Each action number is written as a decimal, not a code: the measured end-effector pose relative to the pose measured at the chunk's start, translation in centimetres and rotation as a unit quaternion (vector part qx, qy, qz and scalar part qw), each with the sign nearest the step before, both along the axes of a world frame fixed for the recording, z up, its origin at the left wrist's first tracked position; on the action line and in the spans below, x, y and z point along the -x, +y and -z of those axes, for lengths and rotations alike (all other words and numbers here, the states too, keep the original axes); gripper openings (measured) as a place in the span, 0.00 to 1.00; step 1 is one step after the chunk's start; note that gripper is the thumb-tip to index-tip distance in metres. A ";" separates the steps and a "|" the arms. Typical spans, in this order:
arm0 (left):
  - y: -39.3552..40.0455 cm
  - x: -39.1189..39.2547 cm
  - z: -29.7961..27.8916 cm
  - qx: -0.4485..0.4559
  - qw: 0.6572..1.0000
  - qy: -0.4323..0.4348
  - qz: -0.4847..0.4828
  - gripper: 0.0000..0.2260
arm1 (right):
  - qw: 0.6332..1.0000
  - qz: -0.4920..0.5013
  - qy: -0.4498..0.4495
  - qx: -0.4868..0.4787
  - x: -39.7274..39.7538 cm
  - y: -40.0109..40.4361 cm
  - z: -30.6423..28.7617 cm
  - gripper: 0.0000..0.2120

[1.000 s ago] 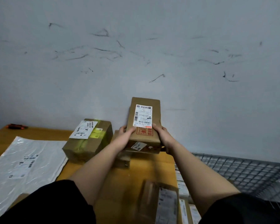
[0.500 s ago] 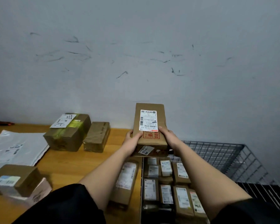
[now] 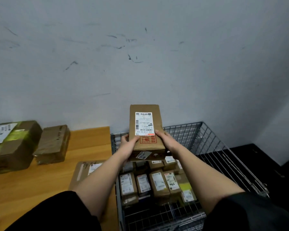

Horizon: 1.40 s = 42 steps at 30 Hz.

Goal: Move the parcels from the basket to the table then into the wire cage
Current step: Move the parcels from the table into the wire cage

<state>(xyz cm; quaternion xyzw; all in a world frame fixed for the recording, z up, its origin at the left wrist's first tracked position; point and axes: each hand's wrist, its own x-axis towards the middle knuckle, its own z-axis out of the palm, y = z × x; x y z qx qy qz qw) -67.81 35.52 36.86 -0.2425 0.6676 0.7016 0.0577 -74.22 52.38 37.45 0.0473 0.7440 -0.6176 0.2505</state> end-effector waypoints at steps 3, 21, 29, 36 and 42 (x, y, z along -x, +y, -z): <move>3.0 1.2 0.2 0.003 0.999 0.011 0.030 0.30 | 1.000 0.006 -0.001 -0.006 0.8 3.1 0.3 0.27; 31.0 16.7 11.2 -0.048 0.994 -0.096 0.027 0.30 | 0.991 -0.076 -0.100 -0.040 19.7 30.7 12.5 0.28; 37.0 20.3 19.7 -0.030 0.982 -0.181 0.051 0.33 | 0.978 -0.044 -0.190 -0.069 23.1 37.0 22.6 0.28; 39.0 23.3 30.0 0.013 0.956 -0.258 0.136 0.36 | 0.958 -0.022 -0.263 -0.110 24.1 39.7 34.2 0.29; 40.3 24.5 39.5 0.075 0.941 -0.269 0.191 0.34 | 0.940 0.008 -0.318 -0.126 25.0 41.3 43.9 0.31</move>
